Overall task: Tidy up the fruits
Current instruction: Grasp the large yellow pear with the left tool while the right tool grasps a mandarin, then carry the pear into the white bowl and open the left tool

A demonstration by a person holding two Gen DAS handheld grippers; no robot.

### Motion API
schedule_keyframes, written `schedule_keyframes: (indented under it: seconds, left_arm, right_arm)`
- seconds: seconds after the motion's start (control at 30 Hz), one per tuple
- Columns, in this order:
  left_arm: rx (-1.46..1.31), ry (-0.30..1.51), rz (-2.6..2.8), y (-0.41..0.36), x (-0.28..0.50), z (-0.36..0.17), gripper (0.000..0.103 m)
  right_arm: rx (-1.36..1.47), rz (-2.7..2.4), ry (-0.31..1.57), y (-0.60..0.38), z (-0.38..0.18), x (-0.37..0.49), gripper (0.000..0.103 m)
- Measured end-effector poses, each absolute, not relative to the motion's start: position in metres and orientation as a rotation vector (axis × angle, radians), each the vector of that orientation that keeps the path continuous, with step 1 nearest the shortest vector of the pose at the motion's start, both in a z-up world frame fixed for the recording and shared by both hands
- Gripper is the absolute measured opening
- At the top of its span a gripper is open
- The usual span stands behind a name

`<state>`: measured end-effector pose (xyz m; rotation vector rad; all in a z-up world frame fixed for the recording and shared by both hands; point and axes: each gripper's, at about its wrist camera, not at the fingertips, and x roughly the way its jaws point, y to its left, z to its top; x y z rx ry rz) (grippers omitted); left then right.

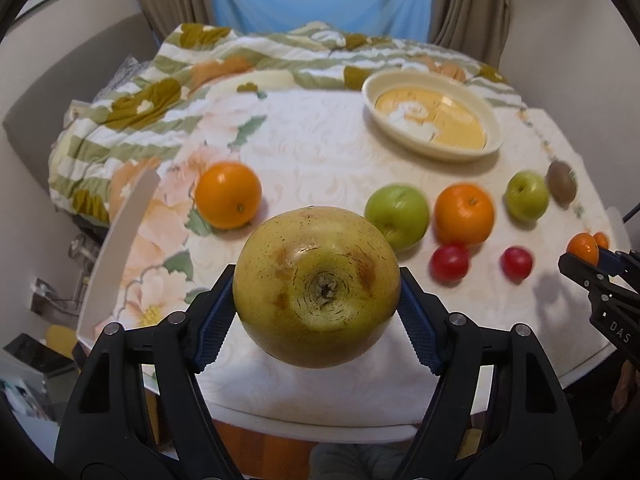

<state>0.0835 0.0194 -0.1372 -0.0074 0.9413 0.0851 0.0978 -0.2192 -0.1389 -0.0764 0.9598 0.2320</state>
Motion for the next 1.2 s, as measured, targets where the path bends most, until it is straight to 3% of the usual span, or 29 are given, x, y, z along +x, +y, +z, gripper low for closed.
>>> schedule_keyframes:
  seconds: [0.3, 0.63, 1.2]
  left_arm:
    - [-0.021, 0.841, 0.067, 0.003, 0.097, -0.079, 0.083]
    - [-0.013, 0.795, -0.022, -0.012, 0.155, -0.050, 0.083]
    - [0.079, 0.897, -0.269, -0.040, 0.317, -0.089, 0.083]
  right_arm:
    - [-0.081, 0.262, 0.865, -0.231, -0.087, 0.110, 0.034]
    - [-0.047, 0.246, 0.805, -0.242, -0.050, 0.150, 0.034]
    - [0.035, 0.094, 0.857, -0.237, -0.062, 0.254, 0.034]
